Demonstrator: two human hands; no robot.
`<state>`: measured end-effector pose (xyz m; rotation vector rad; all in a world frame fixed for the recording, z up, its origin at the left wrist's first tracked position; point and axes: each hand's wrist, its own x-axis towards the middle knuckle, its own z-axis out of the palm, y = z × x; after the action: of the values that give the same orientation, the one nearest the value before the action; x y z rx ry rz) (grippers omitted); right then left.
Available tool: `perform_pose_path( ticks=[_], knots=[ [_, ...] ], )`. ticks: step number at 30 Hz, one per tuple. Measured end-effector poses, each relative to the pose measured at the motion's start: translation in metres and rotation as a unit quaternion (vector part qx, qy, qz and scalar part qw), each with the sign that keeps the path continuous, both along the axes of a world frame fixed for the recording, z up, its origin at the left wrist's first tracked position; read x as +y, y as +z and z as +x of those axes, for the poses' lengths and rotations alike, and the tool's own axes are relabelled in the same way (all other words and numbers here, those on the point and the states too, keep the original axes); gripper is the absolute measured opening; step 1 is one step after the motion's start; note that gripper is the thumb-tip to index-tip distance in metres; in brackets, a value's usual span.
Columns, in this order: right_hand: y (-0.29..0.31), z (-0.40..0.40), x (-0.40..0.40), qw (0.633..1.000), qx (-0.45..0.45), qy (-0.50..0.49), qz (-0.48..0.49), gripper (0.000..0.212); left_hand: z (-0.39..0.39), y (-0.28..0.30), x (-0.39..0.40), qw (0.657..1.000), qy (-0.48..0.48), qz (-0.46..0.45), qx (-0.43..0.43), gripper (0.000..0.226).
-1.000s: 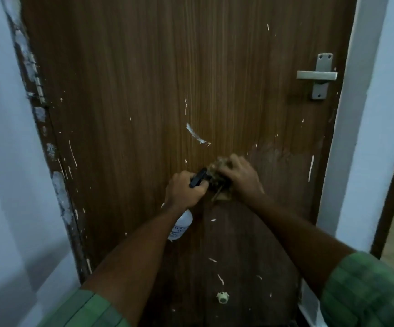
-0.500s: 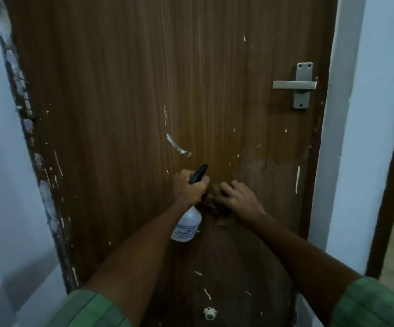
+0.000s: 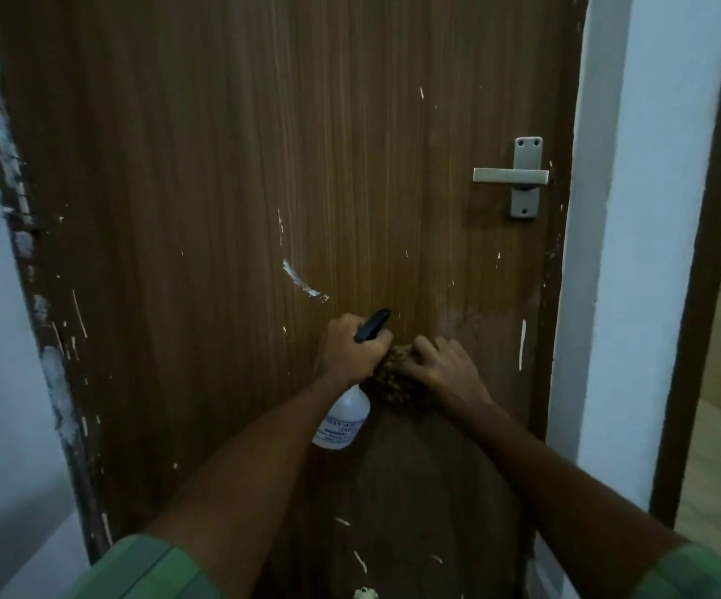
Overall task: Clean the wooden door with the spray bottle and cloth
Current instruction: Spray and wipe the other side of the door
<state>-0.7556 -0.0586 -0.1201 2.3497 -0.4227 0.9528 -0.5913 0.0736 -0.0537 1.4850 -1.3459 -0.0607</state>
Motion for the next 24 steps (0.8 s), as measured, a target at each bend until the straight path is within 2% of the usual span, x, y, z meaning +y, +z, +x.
perform_pose_path(
  ticks=[1, 4, 6, 8, 10, 11, 12, 13, 15, 16, 18, 20, 22, 23, 24],
  knots=[
    [0.015, -0.004, -0.003, 0.999, -0.031, -0.002, -0.011, 0.067, -0.001, 0.002, -0.001, 1.0, 0.001, 0.003, 0.006, 0.03],
    [0.061, -0.005, 0.0, 0.967, -0.247, -0.031, 0.062, 0.057, -0.006, 0.009, -0.008, 1.0, -0.001, -0.001, 0.008, 0.032],
    [0.054, 0.003, 0.004, 0.946, -0.305, -0.028, 0.101, 0.056, -0.007, 0.009, -0.012, 1.0, -0.005, -0.003, -0.004, 0.034],
    [0.018, 0.002, 0.006, 0.964, -0.249, -0.022, 0.095, 0.061, -0.008, 0.005, -0.013, 1.0, -0.006, -0.005, 0.002, 0.033],
    [-0.013, -0.014, 0.002, 0.993, -0.113, 0.007, 0.037, 0.069, -0.007, 0.003, -0.015, 1.0, -0.006, 0.004, 0.003, 0.031],
    [-0.01, -0.025, -0.003, 0.999, -0.048, 0.007, -0.001, 0.069, -0.009, 0.003, -0.014, 1.0, -0.015, 0.016, -0.003, 0.028],
    [0.008, -0.033, -0.012, 0.999, -0.028, 0.005, -0.027, 0.068, -0.011, 0.003, -0.015, 0.999, -0.023, 0.024, -0.012, 0.026],
    [0.03, -0.036, -0.018, 0.998, -0.063, 0.0, -0.028, 0.067, -0.011, 0.004, -0.015, 0.999, -0.028, 0.029, -0.018, 0.026],
    [0.069, -0.034, -0.022, 0.973, -0.225, -0.044, 0.033, 0.061, -0.011, 0.009, -0.019, 0.998, -0.034, 0.04, -0.028, 0.028],
    [0.076, -0.029, -0.019, 0.959, -0.272, -0.058, 0.056, 0.059, -0.01, 0.011, -0.021, 0.998, -0.034, 0.038, -0.031, 0.029],
    [0.057, -0.022, -0.013, 0.953, -0.284, -0.053, 0.086, 0.06, -0.014, 0.011, -0.022, 0.998, -0.037, 0.033, -0.034, 0.03],
    [0.012, -0.025, -0.011, 0.97, -0.221, -0.056, 0.084, 0.063, -0.019, 0.009, -0.024, 0.998, -0.033, 0.028, -0.037, 0.029],
    [-0.019, -0.038, -0.012, 0.996, -0.08, -0.03, 0.039, 0.073, -0.021, 0.004, -0.028, 0.998, -0.036, 0.037, -0.041, 0.026],
    [-0.012, -0.047, -0.019, 0.999, -0.019, -0.032, -0.001, 0.075, -0.025, 0.002, -0.029, 0.997, -0.036, 0.041, -0.046, 0.024],
    [0.006, -0.052, -0.028, 0.999, -0.007, -0.027, -0.021, 0.075, -0.029, 0.002, -0.03, 0.997, -0.035, 0.043, -0.055, 0.025]
  ],
)
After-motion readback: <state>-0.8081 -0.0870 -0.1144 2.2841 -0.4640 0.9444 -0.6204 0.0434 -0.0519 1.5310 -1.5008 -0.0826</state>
